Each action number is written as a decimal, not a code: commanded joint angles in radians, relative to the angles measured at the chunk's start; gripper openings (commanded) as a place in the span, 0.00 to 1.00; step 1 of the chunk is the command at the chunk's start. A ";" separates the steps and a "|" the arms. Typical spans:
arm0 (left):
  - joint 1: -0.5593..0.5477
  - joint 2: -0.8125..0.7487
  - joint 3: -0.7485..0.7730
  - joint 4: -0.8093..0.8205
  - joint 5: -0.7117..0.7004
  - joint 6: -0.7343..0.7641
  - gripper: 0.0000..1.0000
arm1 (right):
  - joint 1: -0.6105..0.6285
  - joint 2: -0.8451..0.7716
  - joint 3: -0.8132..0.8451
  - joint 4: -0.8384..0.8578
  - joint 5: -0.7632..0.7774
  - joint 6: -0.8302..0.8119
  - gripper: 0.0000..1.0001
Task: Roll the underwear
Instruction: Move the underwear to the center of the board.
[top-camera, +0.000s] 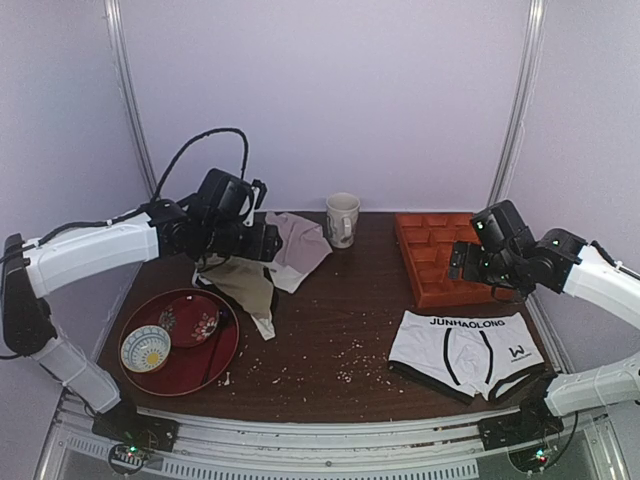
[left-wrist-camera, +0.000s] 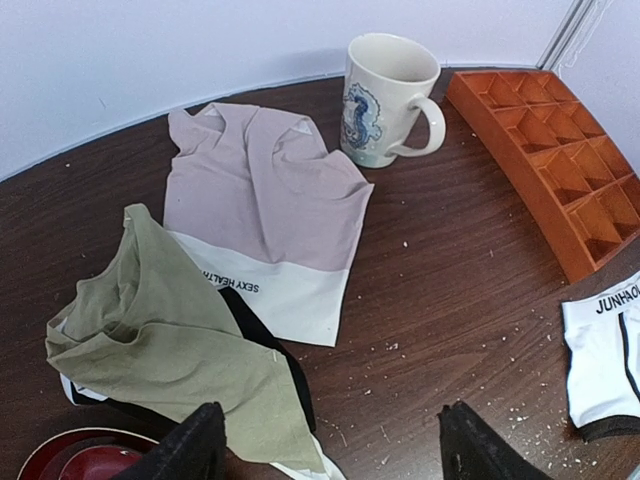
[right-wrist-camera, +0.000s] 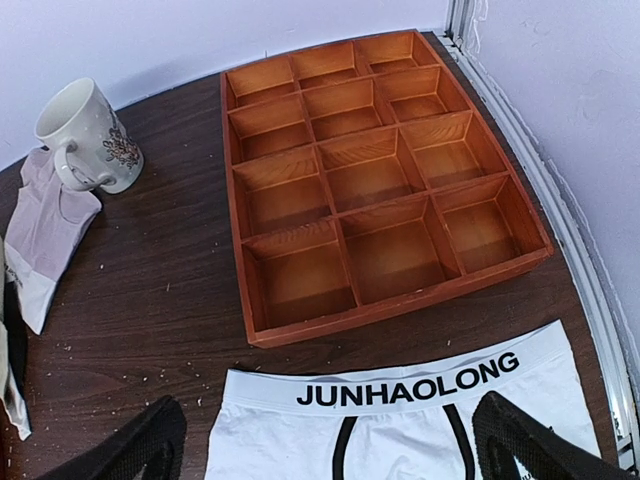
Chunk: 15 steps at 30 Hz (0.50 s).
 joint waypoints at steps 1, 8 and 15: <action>0.005 0.013 0.014 0.026 0.040 0.006 0.98 | 0.007 -0.023 0.008 -0.036 0.048 0.011 1.00; 0.004 0.042 0.012 0.039 0.122 -0.038 0.98 | 0.007 -0.048 -0.017 -0.076 0.037 0.042 1.00; 0.004 0.142 0.044 0.058 0.284 -0.110 0.97 | 0.025 -0.115 -0.117 -0.085 -0.036 0.080 0.92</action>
